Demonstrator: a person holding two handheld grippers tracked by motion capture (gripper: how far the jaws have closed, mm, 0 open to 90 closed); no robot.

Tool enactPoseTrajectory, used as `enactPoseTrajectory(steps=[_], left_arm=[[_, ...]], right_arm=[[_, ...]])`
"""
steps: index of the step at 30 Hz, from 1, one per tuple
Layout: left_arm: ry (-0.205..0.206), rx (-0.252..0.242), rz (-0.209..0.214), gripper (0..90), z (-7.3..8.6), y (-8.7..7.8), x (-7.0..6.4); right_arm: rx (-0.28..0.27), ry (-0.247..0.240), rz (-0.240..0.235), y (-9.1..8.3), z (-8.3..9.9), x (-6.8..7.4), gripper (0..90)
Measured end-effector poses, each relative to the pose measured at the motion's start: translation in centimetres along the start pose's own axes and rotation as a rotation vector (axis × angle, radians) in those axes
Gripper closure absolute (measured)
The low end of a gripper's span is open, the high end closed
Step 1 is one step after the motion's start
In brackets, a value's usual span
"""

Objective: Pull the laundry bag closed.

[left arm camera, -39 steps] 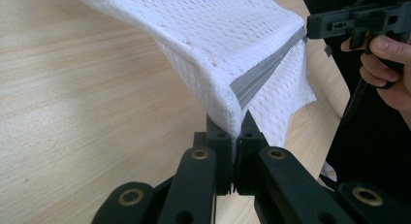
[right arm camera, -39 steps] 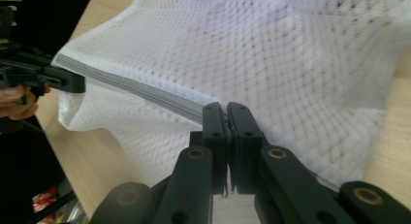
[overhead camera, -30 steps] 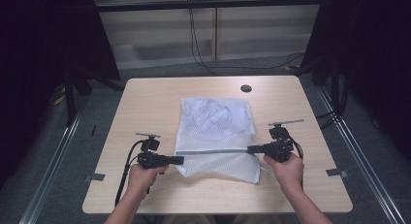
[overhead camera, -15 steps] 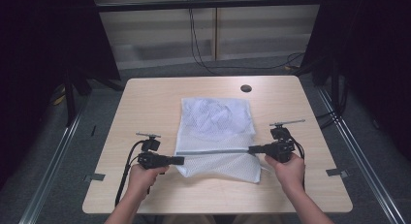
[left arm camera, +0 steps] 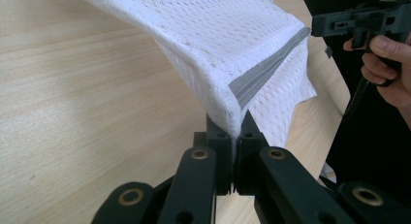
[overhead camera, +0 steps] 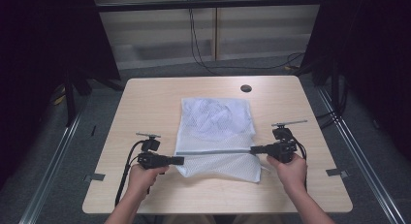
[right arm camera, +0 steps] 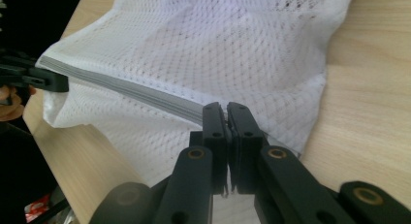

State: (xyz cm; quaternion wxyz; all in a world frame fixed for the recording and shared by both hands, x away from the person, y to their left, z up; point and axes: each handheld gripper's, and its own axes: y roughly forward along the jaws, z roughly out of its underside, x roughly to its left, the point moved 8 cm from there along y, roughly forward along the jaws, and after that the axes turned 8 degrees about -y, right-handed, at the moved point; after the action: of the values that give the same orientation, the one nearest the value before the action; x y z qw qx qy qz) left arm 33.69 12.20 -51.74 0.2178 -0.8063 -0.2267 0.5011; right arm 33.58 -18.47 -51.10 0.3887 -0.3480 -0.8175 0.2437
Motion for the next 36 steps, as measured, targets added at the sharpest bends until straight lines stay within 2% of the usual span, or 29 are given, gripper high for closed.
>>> enactPoseTrajectory(steps=[6, 7, 13, 18, 28, 31, 32, 33, 36], left_arm=[[0.003, 0.002, -0.001, 88.7, 0.01, -0.01, 0.04], [-0.006, 0.000, 0.000, 88.6, 0.03, -0.01, -0.03], [0.007, 0.002, -0.002, 88.7, 0.01, -0.06, 0.09], [-0.007, 0.003, 0.006, 88.6, 0.04, -0.05, -0.05], [0.000, 0.002, 0.000, 88.7, 0.02, -0.18, 0.05], [-0.012, 0.005, 0.010, 88.7, 0.09, -0.15, -0.16], [-0.002, 0.002, 0.003, 88.7, 0.06, -0.09, -0.07], [-0.016, 0.002, 0.009, 88.7, 0.11, -0.04, -0.20], [-0.010, 0.004, 0.006, 88.7, 0.08, -0.16, -0.07]], right_arm=[[0.000, -0.001, 0.002, -0.11, 0.07, -0.07, 87.3], [0.004, -0.002, 0.003, -0.11, 0.10, -0.06, 87.2], [0.001, 0.002, 0.009, -0.43, 0.18, -0.33, 87.2], [-0.003, 0.003, 0.011, -0.54, 0.18, -0.40, 87.2], [0.001, -0.010, 0.023, -0.53, 0.25, -0.54, 87.3], [-0.004, 0.000, 0.020, -0.70, 0.25, -0.68, 87.2], [-0.002, -0.002, 0.023, -0.72, 0.27, -0.70, 87.3], [-0.001, -0.004, 0.024, -0.76, 0.30, -0.72, 87.3], [0.001, -0.006, 0.032, -0.82, 0.36, -0.86, 87.2]])
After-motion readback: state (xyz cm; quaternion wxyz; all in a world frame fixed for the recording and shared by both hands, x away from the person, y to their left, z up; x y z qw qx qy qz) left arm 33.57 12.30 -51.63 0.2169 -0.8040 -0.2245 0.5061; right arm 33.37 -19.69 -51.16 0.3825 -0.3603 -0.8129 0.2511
